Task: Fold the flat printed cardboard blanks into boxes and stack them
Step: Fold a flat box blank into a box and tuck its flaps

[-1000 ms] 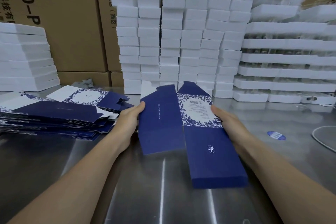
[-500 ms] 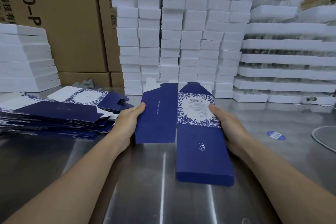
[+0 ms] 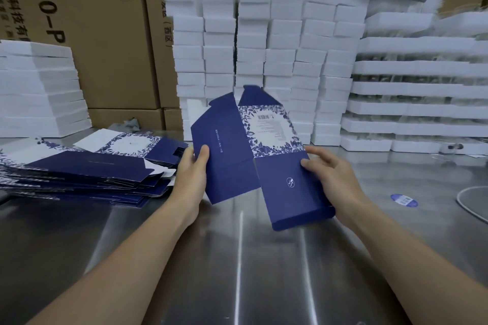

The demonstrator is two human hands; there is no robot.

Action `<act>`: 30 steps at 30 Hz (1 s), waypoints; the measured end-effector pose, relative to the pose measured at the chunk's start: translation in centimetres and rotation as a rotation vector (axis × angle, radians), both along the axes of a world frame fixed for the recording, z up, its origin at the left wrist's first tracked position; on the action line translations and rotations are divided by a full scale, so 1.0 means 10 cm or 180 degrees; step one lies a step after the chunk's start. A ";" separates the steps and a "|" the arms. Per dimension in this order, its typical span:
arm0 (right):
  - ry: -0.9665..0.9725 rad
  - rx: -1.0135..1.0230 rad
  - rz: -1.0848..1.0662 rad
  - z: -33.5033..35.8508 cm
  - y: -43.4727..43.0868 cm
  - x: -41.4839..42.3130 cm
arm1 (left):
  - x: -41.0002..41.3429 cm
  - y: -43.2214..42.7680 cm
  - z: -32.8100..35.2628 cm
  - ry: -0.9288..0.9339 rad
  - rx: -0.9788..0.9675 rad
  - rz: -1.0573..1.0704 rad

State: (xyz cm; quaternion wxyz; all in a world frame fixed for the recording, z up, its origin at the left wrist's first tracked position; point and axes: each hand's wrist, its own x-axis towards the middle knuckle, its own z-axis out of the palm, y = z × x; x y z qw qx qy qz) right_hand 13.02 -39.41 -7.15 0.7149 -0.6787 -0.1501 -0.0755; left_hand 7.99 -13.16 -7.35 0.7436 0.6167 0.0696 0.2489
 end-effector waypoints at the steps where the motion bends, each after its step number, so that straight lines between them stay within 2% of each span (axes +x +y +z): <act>1: -0.0254 -0.0079 -0.0062 0.03 0.01 -0.02 | -0.02 -0.01 0.01 -0.0067 -0.0002 -0.0026; 4: -0.0945 -0.0422 -0.0429 0.11 0.03 -0.07 | -0.07 -0.04 0.04 -0.0210 0.0267 -0.0150; 6: -0.1159 -0.0581 -0.0617 0.11 0.04 -0.10 | -0.10 -0.10 0.06 -0.0281 0.0450 -0.0149; 9: -0.1282 -0.0658 -0.0801 0.10 0.05 -0.13 | -0.13 -0.16 0.10 -0.0421 0.0471 -0.0039; 12: -0.1443 -0.0690 -0.0952 0.12 0.07 -0.15 | -0.15 -0.17 0.17 -0.0271 0.0409 0.0046; 16: -0.1606 -0.0687 -0.1102 0.19 0.10 -0.20 | -0.21 -0.23 0.24 -0.0468 0.0623 -0.0052; 19: -0.1620 -0.0702 -0.0973 0.22 0.16 -0.27 | -0.23 -0.27 0.22 -0.0671 0.0782 -0.0248; 24: -0.1163 -0.0364 -0.0153 0.18 0.32 -0.40 | -0.23 -0.36 0.19 -0.0866 0.0405 -0.0549; 28: -0.1160 -0.0879 -0.0103 0.09 0.34 -0.36 | -0.18 -0.39 0.14 -0.0769 0.0006 -0.0448; 30: -0.1209 -0.0897 -0.0186 0.09 0.31 -0.34 | -0.13 -0.37 0.12 -0.0664 -0.0311 -0.0255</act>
